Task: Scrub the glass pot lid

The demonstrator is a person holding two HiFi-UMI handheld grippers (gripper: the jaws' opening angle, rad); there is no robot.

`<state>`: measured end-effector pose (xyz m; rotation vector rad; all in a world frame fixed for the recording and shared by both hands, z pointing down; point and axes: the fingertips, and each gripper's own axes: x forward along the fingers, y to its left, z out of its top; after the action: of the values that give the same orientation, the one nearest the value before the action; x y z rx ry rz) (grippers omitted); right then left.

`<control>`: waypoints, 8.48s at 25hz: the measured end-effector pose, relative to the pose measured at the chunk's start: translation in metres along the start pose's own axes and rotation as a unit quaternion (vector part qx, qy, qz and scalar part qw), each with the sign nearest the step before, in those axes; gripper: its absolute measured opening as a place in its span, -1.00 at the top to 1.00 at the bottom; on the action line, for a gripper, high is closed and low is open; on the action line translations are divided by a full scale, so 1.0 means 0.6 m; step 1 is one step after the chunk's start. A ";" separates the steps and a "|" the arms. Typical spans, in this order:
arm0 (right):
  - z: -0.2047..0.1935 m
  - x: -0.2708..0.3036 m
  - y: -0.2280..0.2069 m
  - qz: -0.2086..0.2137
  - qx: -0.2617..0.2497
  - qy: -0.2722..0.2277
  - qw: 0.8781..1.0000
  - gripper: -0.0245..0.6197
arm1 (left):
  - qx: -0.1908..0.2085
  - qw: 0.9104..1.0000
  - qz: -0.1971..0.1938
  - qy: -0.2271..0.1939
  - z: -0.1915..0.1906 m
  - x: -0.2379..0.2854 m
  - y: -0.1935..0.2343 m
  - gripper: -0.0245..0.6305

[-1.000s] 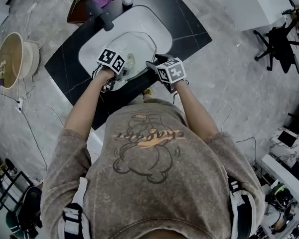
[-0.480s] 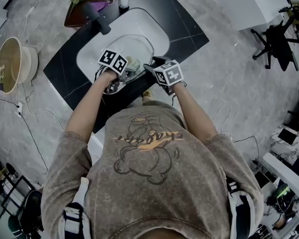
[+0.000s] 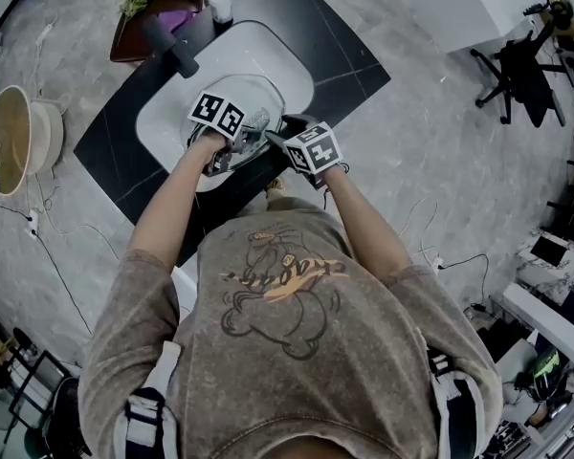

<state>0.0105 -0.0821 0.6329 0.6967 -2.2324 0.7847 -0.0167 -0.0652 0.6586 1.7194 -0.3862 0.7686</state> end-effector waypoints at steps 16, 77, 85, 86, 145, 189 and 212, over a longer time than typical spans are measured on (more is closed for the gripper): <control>0.003 -0.001 0.002 -0.001 -0.001 -0.001 1.000 0.14 | 0.027 0.996 0.075 -0.043 0.091 0.024 0.088 0.76; 0.002 -0.001 0.002 0.004 0.004 -0.008 1.000 0.14 | -0.007 0.998 0.059 0.004 -0.057 -0.029 0.014 0.76; 0.002 0.001 0.001 0.000 0.001 -0.009 1.000 0.16 | 0.010 0.999 0.031 0.011 -0.024 -0.011 -0.009 0.76; 0.002 0.001 0.001 0.000 0.000 -0.009 1.000 0.16 | 0.011 0.999 0.031 0.009 -0.019 -0.009 -0.007 0.76; 0.000 0.000 0.001 0.007 0.008 -0.005 1.000 0.17 | -0.074 0.995 0.057 -0.036 -0.048 -0.032 0.075 0.76; 0.115 -0.276 0.072 -0.012 -0.079 -0.217 0.973 0.27 | 0.121 0.915 0.107 -0.369 -0.019 -0.313 -0.184 0.74; 0.134 -0.391 0.100 -0.056 -0.103 -0.341 0.933 0.83 | 0.188 0.824 0.124 -0.520 -0.057 -0.354 -0.269 0.74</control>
<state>0.0883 -0.0366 0.3943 1.1034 -2.7978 0.2506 -0.0823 -0.0141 0.4026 2.4006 -1.2895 -0.0258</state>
